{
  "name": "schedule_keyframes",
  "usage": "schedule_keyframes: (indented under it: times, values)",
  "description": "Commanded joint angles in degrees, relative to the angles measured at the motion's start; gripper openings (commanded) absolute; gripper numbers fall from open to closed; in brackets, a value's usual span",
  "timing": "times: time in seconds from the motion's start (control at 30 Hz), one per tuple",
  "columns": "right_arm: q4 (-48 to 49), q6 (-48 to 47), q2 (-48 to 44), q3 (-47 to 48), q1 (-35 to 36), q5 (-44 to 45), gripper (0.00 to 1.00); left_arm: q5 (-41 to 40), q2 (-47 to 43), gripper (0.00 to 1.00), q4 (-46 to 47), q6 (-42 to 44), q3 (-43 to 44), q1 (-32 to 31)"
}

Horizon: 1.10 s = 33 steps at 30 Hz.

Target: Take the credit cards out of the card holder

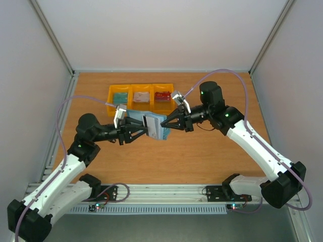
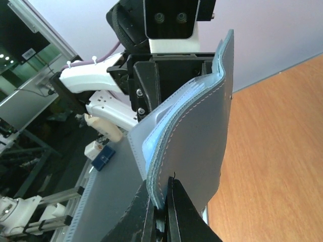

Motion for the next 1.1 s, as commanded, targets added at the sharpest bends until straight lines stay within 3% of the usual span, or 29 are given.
schedule_keyframes:
  times: [0.0, 0.17, 0.23, 0.57, 0.9, 0.97, 1.07]
  values:
    - [0.8, -1.2, 0.5, 2.1, 1.3, -4.6, 0.01, 0.9, 0.0, 0.36, 5.1, -1.5, 1.0, -1.7]
    - [-0.2, -1.8, 0.1, 2.2, 1.3, -4.4, 0.01, 0.8, -1.8, 0.08, 1.8, -1.6, 0.6, -1.5]
    - [-1.4, -2.7, 0.2, 2.6, 1.3, -4.2, 0.01, 0.8, -2.5, 0.01, 0.4, -1.6, 0.7, -1.4]
    - [-8.2, -7.6, -0.7, 3.3, 0.3, -2.9, 0.01, -0.6, -5.6, 0.04, -10.2, 2.0, 3.3, 0.3]
    - [-9.0, -7.9, -0.7, 3.7, 0.3, -3.3, 0.01, -0.6, -5.2, 0.1, -7.1, -0.3, 3.3, 0.3]
    - [-9.3, -8.0, -0.6, 3.7, 0.4, -3.5, 0.01, -0.5, -5.3, 0.01, -7.3, 0.0, 3.0, 0.3]
    - [-9.3, -8.2, -0.5, 3.8, 0.3, -3.5, 0.01, -0.9, -5.0, 0.0, -8.3, 0.1, 3.4, 0.3]
